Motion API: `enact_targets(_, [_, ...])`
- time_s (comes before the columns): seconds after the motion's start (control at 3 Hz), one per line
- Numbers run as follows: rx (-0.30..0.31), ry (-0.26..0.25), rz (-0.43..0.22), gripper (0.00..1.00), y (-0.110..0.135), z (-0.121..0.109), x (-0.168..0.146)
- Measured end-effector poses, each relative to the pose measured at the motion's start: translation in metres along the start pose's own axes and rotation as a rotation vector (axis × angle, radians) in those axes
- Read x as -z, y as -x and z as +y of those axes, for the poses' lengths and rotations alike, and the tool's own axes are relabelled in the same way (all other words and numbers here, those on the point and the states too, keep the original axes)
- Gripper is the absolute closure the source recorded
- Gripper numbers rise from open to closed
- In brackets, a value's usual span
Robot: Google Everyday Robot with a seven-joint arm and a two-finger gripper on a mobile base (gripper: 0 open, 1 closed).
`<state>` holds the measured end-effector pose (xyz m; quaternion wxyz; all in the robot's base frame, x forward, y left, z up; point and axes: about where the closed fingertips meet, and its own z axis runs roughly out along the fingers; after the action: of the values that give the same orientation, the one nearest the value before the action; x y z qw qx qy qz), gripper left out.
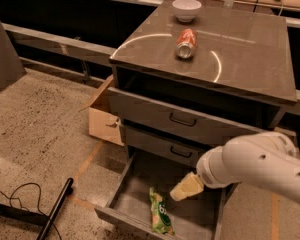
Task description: Pick green rice chip bag from bottom drawer and place on counter
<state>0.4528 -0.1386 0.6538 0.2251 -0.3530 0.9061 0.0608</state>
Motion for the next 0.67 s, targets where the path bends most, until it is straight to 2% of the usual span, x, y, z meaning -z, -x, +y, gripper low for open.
enact_targets(0.33, [-0.146,0.013,0.0,0.0,-0.052,0.009,-0.048])
enact_targets(0.67, [-0.265,0.003,-0.045,0.0,-0.09,0.004,-0.083])
